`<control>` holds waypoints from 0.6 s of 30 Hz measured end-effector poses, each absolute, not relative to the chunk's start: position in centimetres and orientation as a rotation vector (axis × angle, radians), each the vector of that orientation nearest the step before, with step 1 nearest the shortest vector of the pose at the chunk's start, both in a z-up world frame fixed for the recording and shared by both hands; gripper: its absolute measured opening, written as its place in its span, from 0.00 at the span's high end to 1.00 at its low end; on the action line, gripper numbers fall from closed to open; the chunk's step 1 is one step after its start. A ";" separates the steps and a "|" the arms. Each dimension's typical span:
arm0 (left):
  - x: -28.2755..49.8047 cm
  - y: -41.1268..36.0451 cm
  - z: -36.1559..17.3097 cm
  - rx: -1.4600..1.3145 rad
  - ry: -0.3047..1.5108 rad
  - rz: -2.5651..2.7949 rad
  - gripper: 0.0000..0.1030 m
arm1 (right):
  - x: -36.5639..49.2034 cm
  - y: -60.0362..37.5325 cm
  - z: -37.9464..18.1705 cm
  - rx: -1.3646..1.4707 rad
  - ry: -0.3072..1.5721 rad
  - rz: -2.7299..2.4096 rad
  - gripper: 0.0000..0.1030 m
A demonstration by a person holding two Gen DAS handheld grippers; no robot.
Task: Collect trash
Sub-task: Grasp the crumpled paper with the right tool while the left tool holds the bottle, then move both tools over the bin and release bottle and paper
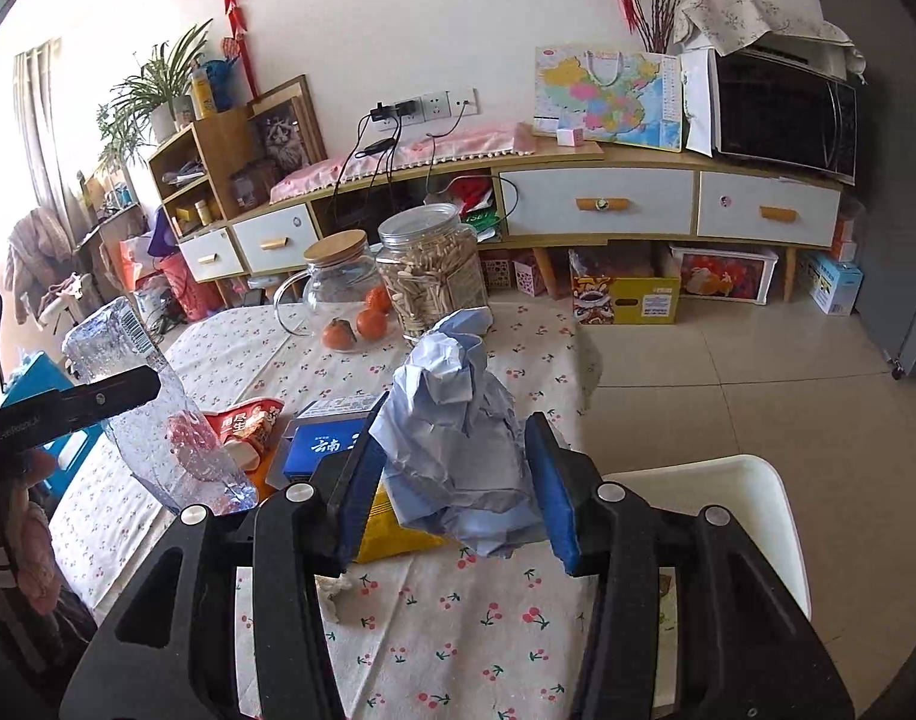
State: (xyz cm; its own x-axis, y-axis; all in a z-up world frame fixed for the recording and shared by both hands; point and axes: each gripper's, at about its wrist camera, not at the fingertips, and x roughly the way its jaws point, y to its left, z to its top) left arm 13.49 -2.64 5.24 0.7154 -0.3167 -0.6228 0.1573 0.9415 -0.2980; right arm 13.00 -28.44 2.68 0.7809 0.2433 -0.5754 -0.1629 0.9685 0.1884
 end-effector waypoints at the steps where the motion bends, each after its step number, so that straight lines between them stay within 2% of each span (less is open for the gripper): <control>1: 13.4 -3.3 5.3 -0.223 0.728 -0.275 0.57 | 12.9 -29.0 2.7 0.135 0.636 0.205 0.56; 18: 14.1 -13.3 5.8 -0.152 0.747 -0.418 0.57 | 13.2 -39.4 0.0 0.282 0.726 -0.124 0.56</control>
State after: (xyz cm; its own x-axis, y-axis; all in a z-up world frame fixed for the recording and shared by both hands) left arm 14.08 -13.27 5.80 0.6563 -0.4207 -0.6263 0.3140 0.9071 -0.2802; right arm 13.23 -39.38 -0.05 0.7427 -0.0149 -0.6695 0.2089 0.9550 0.2105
